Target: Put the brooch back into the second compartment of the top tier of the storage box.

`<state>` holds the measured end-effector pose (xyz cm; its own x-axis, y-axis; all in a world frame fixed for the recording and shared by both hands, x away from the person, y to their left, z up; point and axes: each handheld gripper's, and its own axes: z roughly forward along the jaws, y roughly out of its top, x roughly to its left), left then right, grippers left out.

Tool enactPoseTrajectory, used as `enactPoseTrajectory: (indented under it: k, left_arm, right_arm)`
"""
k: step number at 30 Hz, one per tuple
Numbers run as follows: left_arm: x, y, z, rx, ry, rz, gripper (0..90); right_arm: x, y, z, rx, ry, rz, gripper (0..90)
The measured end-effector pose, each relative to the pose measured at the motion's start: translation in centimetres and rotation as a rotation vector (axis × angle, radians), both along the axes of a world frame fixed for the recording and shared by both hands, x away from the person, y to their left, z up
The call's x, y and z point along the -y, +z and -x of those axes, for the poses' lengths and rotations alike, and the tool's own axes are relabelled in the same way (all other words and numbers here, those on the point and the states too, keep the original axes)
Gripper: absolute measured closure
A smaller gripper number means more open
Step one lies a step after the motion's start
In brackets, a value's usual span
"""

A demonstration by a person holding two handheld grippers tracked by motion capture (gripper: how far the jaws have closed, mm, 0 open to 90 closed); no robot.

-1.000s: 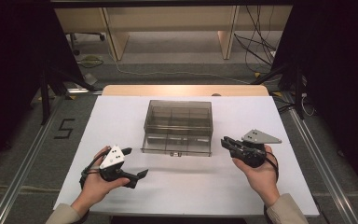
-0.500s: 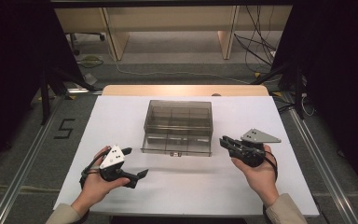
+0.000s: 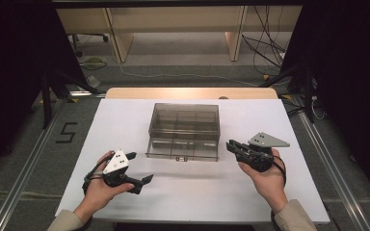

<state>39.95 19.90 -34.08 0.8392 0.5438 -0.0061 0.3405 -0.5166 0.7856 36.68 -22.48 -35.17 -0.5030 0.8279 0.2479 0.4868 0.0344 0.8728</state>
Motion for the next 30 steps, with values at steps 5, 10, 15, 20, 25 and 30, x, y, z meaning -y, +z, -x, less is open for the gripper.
enactPoseTrajectory:
  k: [5,10,15,20,25,30]
  left_arm:
    - [-0.06,0.04,-0.02,0.001,0.003,0.001,0.0]
    - [-0.03,0.02,-0.01,0.001,0.001,0.0,0.0]
    - [-0.07,0.05,-0.03,0.001,0.003,0.0,0.0]
    - [-0.07,0.08,-0.03,0.0,0.002,0.001,0.0]
    - [-0.08,0.11,-0.01,0.003,0.002,0.0,0.0]
    - [-0.07,0.07,-0.03,0.001,0.001,0.001,0.0]
  right_arm:
    - [-0.1,0.11,-0.06,0.003,0.002,-0.003,80.0]
    - [-0.32,0.21,-0.12,0.005,0.004,-0.005,80.0]
    - [-0.53,0.29,-0.17,0.006,0.011,-0.006,80.0]
    - [-0.63,0.36,-0.19,0.006,0.009,-0.008,80.1]
    - [-0.77,0.45,-0.25,0.011,0.012,-0.011,80.0]
    - [-0.92,0.58,-0.28,0.013,0.014,-0.011,80.0]
